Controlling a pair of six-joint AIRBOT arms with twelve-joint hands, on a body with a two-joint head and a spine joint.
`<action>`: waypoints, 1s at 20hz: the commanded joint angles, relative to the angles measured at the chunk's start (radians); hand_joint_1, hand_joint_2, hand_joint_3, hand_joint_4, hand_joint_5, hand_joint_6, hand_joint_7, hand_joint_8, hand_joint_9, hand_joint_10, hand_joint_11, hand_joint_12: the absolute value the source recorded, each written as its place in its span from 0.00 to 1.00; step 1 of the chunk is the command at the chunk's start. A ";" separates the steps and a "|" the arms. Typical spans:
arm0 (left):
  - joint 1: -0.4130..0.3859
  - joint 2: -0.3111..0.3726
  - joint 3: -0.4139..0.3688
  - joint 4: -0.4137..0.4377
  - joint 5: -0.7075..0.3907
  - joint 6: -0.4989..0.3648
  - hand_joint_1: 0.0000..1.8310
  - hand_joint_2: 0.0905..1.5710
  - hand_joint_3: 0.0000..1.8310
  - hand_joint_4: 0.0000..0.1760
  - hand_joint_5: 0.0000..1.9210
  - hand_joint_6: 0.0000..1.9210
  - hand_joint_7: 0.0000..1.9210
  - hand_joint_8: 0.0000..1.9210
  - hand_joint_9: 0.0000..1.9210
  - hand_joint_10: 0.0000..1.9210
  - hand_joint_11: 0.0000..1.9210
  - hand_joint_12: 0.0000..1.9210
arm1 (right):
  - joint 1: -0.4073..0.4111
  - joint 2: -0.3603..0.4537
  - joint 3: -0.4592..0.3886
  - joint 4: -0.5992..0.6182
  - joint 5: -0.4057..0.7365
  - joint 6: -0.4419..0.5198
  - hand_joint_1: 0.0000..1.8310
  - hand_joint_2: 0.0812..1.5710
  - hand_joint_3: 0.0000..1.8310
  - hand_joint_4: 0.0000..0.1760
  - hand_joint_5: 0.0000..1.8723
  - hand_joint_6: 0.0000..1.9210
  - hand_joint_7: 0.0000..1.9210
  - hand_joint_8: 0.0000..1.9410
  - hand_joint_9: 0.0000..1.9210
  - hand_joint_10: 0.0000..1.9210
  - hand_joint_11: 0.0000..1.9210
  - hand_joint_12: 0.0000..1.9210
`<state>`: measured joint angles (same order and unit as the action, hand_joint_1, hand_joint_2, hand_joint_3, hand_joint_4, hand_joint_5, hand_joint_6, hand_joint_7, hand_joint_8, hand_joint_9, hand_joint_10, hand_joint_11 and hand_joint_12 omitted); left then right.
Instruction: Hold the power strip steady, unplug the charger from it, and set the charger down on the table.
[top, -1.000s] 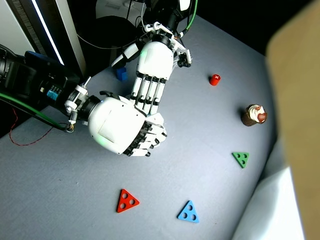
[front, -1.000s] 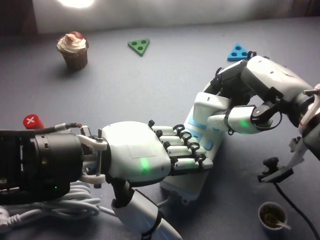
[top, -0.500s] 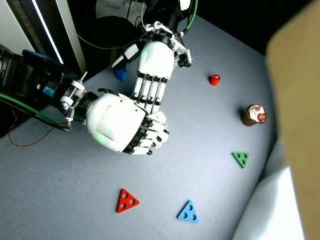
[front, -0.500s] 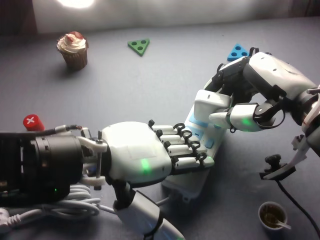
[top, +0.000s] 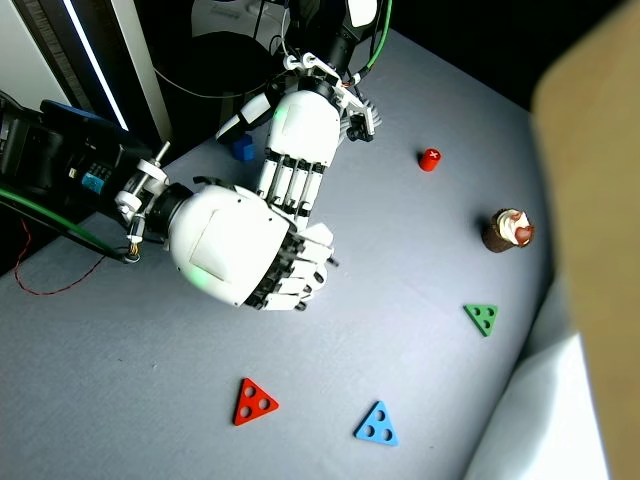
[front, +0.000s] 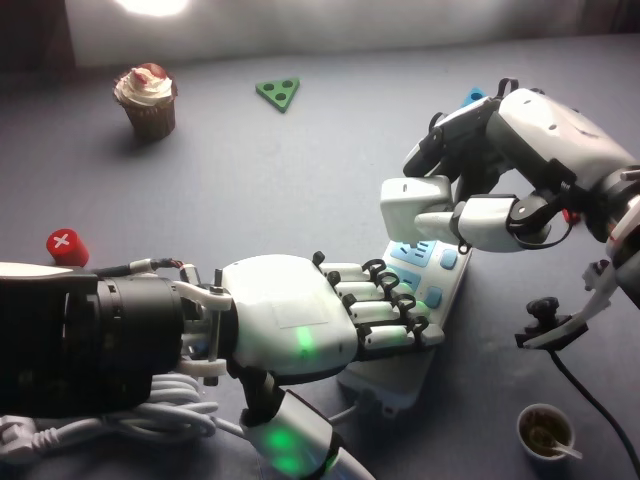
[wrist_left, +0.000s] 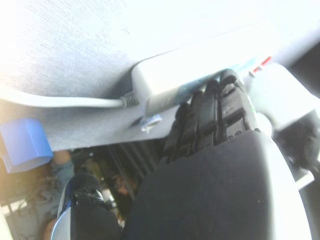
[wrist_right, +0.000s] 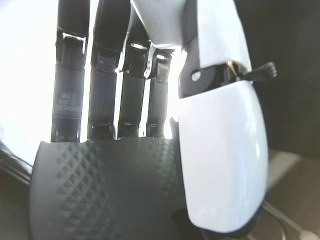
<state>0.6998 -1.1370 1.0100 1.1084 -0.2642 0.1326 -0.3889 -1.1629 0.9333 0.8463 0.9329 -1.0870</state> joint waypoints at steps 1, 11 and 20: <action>0.002 -0.011 0.000 0.005 -0.026 -0.010 0.00 0.56 0.00 0.00 0.01 0.00 0.01 0.00 0.01 0.00 0.01 0.02 | 0.011 0.012 -0.002 -0.050 0.100 0.013 0.76 0.64 0.00 0.00 0.59 0.39 0.66 0.20 0.56 0.49 0.47 0.38; -0.006 -0.006 0.000 0.011 -0.035 -0.010 0.00 0.56 0.00 0.00 0.01 0.00 0.01 0.00 0.01 0.00 0.02 0.02 | 0.009 0.133 -0.039 -0.169 0.114 -0.065 0.76 0.65 0.00 0.00 0.57 0.43 0.63 0.25 0.54 0.52 0.46 0.39; -0.010 -0.001 0.000 0.014 -0.041 -0.010 0.00 0.56 0.00 0.00 0.01 0.00 0.01 0.00 0.01 0.00 0.01 0.02 | -0.161 0.229 -0.069 -0.516 0.179 -0.350 0.76 0.64 0.00 0.00 0.58 0.41 0.64 0.24 0.56 0.49 0.48 0.37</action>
<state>0.6903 -1.1332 1.0100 1.1217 -0.2642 0.1291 -0.5610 -0.9485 0.8616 0.3546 0.9627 -1.4338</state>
